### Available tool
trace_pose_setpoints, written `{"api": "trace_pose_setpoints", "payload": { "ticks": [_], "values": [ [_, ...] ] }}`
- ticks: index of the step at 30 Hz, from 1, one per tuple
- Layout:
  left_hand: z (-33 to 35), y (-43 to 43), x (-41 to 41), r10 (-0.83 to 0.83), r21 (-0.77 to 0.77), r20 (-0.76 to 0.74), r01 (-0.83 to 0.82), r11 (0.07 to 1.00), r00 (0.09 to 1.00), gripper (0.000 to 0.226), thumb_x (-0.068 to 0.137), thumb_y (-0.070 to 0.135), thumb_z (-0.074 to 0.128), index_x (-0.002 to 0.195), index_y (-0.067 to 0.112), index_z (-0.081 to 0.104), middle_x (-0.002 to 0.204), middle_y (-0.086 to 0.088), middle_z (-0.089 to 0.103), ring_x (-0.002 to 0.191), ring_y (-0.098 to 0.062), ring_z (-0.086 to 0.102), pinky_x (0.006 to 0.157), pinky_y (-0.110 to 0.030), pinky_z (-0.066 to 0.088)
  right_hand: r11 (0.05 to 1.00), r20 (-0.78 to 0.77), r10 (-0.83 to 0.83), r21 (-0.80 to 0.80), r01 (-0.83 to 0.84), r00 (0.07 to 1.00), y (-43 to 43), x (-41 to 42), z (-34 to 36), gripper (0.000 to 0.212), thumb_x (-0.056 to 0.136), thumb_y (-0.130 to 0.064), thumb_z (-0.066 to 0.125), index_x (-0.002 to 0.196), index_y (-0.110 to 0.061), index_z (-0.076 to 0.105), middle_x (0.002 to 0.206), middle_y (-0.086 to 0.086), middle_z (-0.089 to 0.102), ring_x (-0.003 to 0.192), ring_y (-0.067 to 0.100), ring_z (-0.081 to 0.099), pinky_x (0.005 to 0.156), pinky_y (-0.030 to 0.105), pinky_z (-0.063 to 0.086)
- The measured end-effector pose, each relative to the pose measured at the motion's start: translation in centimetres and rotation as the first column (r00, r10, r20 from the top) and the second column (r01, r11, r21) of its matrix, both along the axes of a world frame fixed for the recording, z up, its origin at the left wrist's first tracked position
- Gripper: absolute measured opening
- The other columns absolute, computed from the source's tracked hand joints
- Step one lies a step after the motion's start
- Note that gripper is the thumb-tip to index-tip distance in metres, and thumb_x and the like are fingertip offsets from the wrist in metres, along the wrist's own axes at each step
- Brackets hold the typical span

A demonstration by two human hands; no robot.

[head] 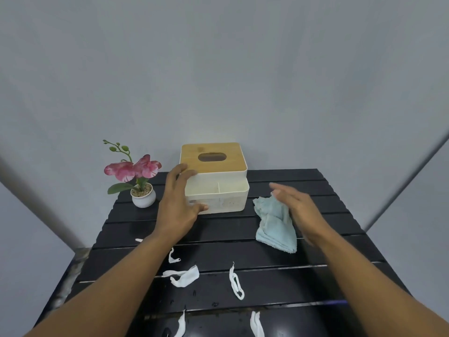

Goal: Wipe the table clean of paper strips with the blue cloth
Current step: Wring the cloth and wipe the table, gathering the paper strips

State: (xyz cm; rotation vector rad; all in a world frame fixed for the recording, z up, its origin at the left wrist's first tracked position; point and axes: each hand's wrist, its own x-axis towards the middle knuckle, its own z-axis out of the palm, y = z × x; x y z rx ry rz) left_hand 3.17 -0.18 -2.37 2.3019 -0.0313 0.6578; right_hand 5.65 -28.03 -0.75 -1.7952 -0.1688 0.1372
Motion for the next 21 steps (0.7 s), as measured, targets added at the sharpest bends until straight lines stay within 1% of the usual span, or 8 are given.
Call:
{"api": "trace_pose_setpoints", "payload": {
  "ticks": [2,4,7,10,14,16,18,21],
  "values": [
    [0.8,-0.3,-0.2,0.016,0.035,-0.051,-0.014,0.999,0.999,0.080,0.062,0.013,0.087,0.128,0.027,0.044,0.149,0.007,0.024,0.129,-0.001,0.025,0.104,-0.030,0.037,0.981,0.111,-0.068,-0.173,0.086,0.992,-2.0,0.5,0.0,0.028,0.093,-0.028,0.053,0.119,-0.037,0.062,0.125,-0.020,0.059,0.122,0.000,0.048,0.098,0.022,0.035],
    [1.7,-1.5,-0.7,0.057,0.157,-0.005,-0.056,0.986,0.998,0.078,0.064,0.018,0.085,0.130,0.026,0.043,0.150,0.000,0.024,0.136,-0.018,0.023,0.111,-0.049,0.030,0.830,0.205,-0.039,-0.538,0.146,0.978,-3.9,0.8,-1.1,0.037,0.096,-0.027,0.047,0.132,-0.030,0.054,0.142,-0.010,0.048,0.138,0.010,0.033,0.112,0.033,0.024],
    [2.8,-5.6,-1.9,-0.183,0.314,0.198,0.114,0.943,0.963,0.058,0.077,0.027,0.071,0.130,0.024,0.047,0.146,0.000,0.034,0.131,-0.022,0.031,0.112,-0.041,0.026,0.596,0.215,0.085,-0.793,0.123,0.973,-5.8,0.7,-3.6,0.046,0.097,-0.032,0.042,0.142,-0.028,0.041,0.154,-0.005,0.030,0.145,0.016,0.016,0.118,0.044,0.007],
    [2.6,-10.9,-2.0,-0.485,0.337,-0.078,0.480,0.810,0.871,0.055,0.089,0.042,0.052,0.140,0.028,0.037,0.150,0.005,0.032,0.137,-0.015,0.027,0.115,-0.036,0.025,0.558,0.283,0.126,-0.813,0.168,0.951,-6.1,0.6,-4.6,0.048,0.097,-0.038,0.037,0.144,-0.028,0.037,0.156,-0.006,0.028,0.146,0.016,0.014,0.118,0.042,0.005],
    [0.8,-14.9,-0.6,-0.386,0.419,-0.485,0.595,0.686,0.785,0.076,0.090,0.057,0.044,0.151,0.026,0.013,0.162,0.002,0.001,0.147,-0.021,-0.005,0.119,-0.039,-0.003,0.561,0.314,0.130,-0.805,0.191,0.941,-6.1,0.4,-4.8,0.049,0.096,-0.040,0.036,0.144,-0.030,0.036,0.155,-0.007,0.028,0.145,0.014,0.014,0.118,0.040,0.005],
    [0.9,-15.5,0.0,-0.301,0.502,-0.523,0.573,0.647,0.797,0.072,0.085,0.058,0.046,0.145,0.022,0.028,0.155,-0.005,0.021,0.143,-0.031,0.014,0.118,-0.050,0.003,0.564,0.316,0.120,-0.802,0.197,0.941,-6.2,0.5,-4.8,0.049,0.096,-0.040,0.036,0.144,-0.030,0.037,0.155,-0.007,0.028,0.145,0.013,0.014,0.119,0.039,0.004],
    [1.3,-15.5,0.2,-0.287,0.547,-0.466,0.527,0.650,0.837,0.060,0.075,0.055,0.045,0.124,0.019,0.045,0.129,-0.005,0.041,0.122,-0.029,0.039,0.113,-0.053,0.017,0.565,0.322,0.110,-0.798,0.207,0.940,-6.1,0.6,-4.9,0.048,0.096,-0.040,0.036,0.143,-0.031,0.038,0.155,-0.008,0.029,0.145,0.012,0.014,0.119,0.038,0.003],
    [0.4,-14.9,-0.4,-0.343,0.555,-0.411,0.531,0.641,0.845,0.058,0.075,0.056,0.045,0.120,0.019,0.042,0.129,-0.005,0.039,0.119,-0.028,0.038,0.107,-0.046,0.027,0.564,0.342,0.102,-0.793,0.228,0.934,-6.0,0.6,-5.0,0.048,0.095,-0.040,0.036,0.142,-0.031,0.039,0.154,-0.007,0.031,0.145,0.013,0.016,0.119,0.039,0.005]
  ]
}}
